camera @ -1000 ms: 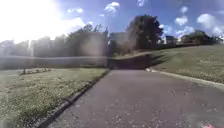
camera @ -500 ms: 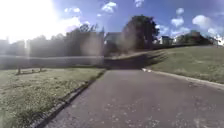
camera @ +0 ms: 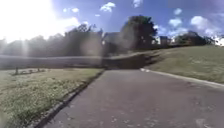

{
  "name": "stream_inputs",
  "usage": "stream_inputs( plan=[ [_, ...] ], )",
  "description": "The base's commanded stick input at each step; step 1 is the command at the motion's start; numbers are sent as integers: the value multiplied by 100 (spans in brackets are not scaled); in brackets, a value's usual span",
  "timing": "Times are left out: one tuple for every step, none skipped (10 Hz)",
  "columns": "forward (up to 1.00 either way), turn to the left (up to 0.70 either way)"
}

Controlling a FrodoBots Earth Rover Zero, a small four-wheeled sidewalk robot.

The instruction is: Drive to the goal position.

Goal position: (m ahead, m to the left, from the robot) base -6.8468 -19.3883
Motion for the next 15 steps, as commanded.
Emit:
stream_inputs(
  plan=[
    [0,-7],
    [0,-3],
    [0,-5],
    [0,-18],
    [0,-32],
    [0,-67],
    [0,-69],
    [0,-70],
    [0,-70],
    [0,-70],
    [0,-70],
    [0,-70],
    [0,-70],
    [0,-70],
    [0,-70]
  ],
)
